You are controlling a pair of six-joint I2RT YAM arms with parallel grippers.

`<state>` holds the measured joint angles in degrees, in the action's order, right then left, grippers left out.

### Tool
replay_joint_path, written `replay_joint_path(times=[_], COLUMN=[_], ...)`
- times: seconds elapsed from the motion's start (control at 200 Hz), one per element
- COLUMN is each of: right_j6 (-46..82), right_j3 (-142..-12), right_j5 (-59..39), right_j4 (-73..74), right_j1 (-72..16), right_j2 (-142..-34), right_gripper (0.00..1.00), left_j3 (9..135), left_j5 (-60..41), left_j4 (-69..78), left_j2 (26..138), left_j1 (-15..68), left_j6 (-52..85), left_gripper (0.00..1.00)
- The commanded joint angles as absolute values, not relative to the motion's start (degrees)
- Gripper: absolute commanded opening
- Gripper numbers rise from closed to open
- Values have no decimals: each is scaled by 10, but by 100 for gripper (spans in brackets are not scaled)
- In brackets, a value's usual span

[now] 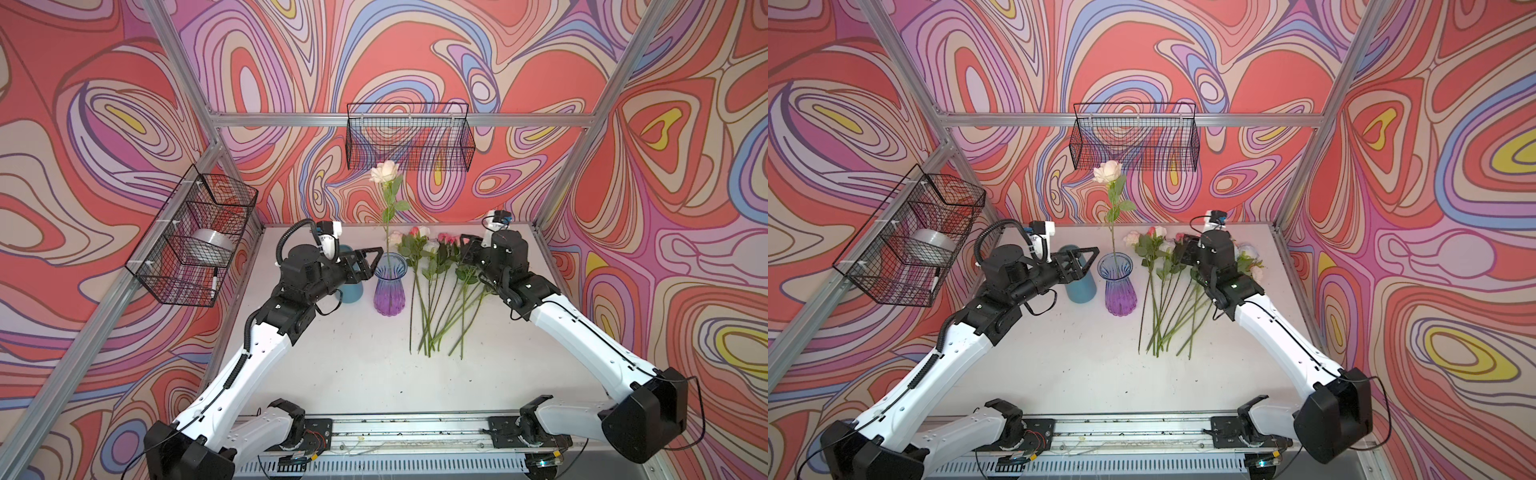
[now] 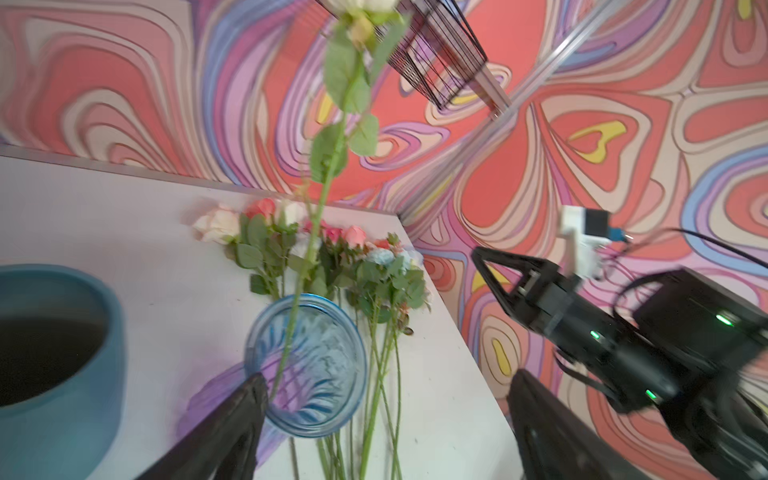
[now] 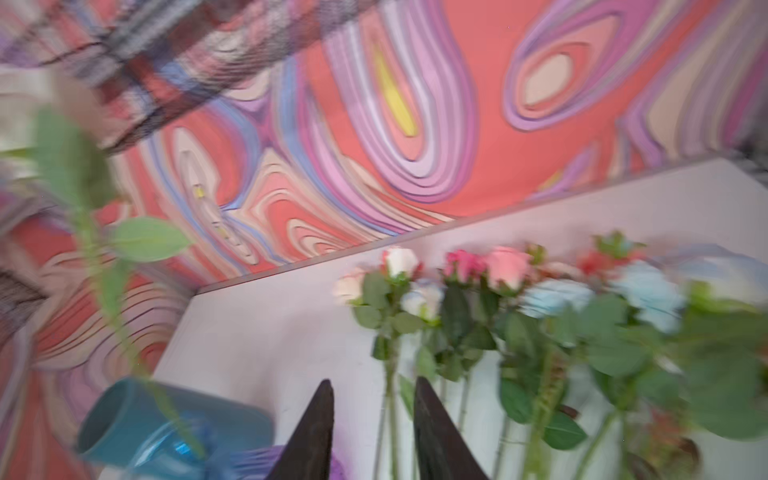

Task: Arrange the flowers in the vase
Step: 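Open the right gripper and withdraw it toward the remaining roses, then lower the right gripper onto a light blue rose stem and close it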

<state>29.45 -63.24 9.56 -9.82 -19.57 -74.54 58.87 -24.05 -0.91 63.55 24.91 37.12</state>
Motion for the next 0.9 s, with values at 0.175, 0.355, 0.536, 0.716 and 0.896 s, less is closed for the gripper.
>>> replay_joint_path(times=[0.175,0.355,0.536,0.716,0.896], right_j6=[370,368,363,369,384], right_j3=[-605,-602,-616,-637,-633], right_j5=[7,-12,-82,-118,-147], right_j4=[-186,-188,-176,-177,-158], right_j1=[-89,-65,-64,-64,-64], right_j2=[-835,-878,-939,-987,-1008], right_gripper=[18,16,16,18,21], left_j3=[658,657,657,644,635], left_j5=[-373,-337,-306,-239,-204], left_j4=[-90,-114,-120,-120,-116], left_j2=[705,714,717,690,673], left_j1=[401,466,471,472,471], left_j6=[299,263,266,256,250], left_gripper=[87,87,87,88,90])
